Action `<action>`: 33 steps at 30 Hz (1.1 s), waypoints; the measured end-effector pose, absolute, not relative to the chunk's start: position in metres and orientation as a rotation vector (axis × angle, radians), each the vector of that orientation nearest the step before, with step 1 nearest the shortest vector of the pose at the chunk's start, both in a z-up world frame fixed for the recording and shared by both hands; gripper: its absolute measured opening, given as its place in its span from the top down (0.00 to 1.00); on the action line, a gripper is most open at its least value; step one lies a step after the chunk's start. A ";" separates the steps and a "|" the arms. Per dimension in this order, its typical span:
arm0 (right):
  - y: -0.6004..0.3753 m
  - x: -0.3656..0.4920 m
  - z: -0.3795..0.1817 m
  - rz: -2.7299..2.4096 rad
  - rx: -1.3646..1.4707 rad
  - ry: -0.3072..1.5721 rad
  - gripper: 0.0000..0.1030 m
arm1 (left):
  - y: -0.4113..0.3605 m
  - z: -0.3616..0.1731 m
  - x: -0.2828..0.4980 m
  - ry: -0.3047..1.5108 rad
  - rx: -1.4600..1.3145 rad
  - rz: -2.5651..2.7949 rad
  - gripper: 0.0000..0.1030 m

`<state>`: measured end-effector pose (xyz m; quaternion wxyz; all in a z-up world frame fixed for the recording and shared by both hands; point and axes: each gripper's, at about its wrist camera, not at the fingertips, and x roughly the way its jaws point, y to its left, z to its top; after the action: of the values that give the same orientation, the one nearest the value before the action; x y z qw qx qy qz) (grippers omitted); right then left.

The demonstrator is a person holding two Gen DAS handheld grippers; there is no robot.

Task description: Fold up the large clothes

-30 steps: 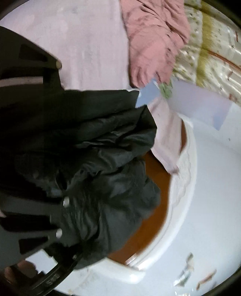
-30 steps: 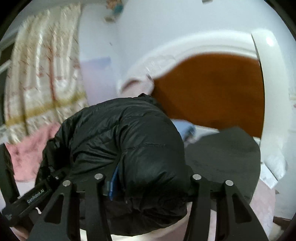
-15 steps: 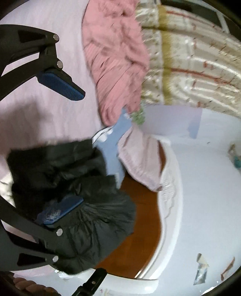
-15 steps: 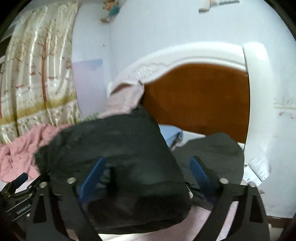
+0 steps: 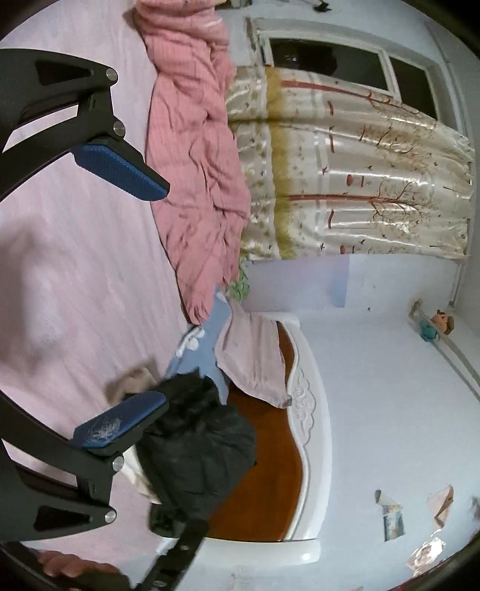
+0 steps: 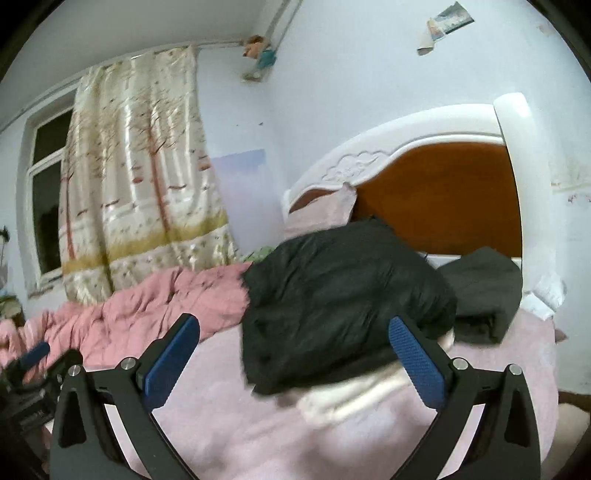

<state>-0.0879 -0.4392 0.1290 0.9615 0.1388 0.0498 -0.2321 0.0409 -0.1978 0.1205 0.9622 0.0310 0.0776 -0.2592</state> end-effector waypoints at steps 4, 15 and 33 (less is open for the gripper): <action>-0.407 -0.104 0.089 -0.452 0.305 0.151 0.00 | -0.165 0.107 0.027 0.158 0.030 -0.502 0.00; -0.376 -0.106 0.068 -0.455 0.299 0.208 0.00 | -0.130 0.038 0.018 0.227 0.025 -0.473 0.00; -0.326 -0.103 0.062 -0.508 0.024 0.179 0.00 | -0.132 0.019 -0.002 0.134 0.062 -0.382 0.00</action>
<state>-0.1034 -0.3260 0.0621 0.9638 0.0117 0.0884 -0.2511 -0.0018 -0.1322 0.0188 0.9791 0.0308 0.0666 -0.1898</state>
